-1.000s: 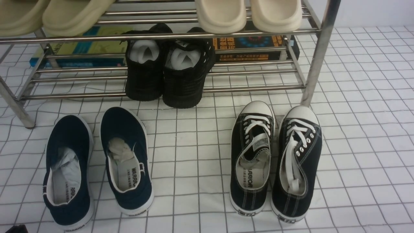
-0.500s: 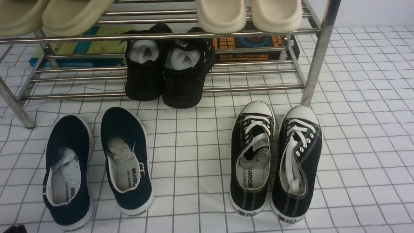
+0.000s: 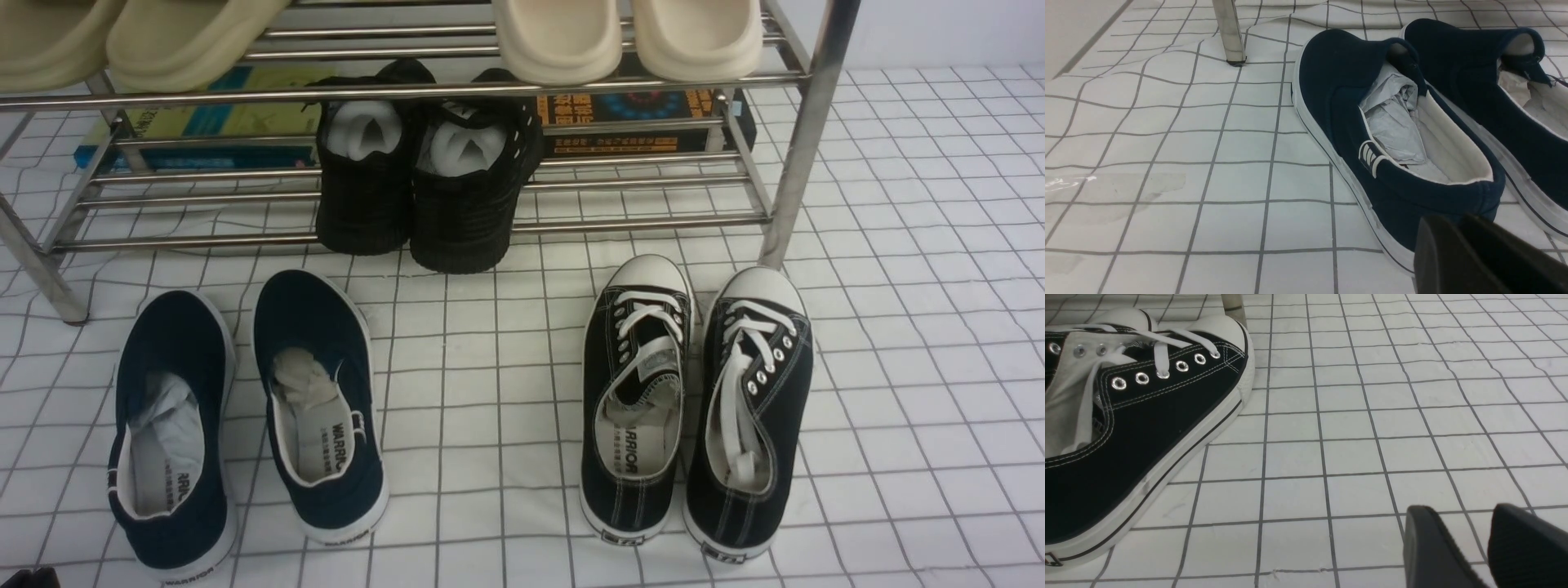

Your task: Take the shoes off the shelf with your hand from the white checkered tablecloth.

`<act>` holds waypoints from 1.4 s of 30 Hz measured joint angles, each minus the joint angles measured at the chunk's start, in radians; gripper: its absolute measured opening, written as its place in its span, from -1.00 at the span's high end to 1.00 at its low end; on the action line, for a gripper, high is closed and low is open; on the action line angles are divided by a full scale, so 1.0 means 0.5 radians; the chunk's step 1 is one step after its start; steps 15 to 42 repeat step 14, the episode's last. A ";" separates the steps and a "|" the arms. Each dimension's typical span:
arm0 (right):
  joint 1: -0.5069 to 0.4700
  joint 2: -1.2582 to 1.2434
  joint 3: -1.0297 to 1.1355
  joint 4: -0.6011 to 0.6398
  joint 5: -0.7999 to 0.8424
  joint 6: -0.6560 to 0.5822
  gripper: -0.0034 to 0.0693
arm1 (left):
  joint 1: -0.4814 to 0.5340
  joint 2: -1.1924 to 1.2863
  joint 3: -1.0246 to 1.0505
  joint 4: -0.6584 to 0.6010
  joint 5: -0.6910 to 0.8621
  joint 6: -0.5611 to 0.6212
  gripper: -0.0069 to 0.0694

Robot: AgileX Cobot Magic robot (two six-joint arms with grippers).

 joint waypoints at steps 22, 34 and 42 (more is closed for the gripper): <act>0.000 0.000 0.000 0.000 0.000 0.002 0.25 | 0.000 0.000 0.000 0.002 0.000 0.000 0.53; 0.000 0.000 0.000 0.000 0.000 0.002 0.25 | 0.000 0.000 0.000 0.002 0.000 0.000 0.53; 0.000 0.000 0.000 0.000 0.000 0.002 0.25 | 0.000 0.000 0.000 0.002 0.000 0.000 0.53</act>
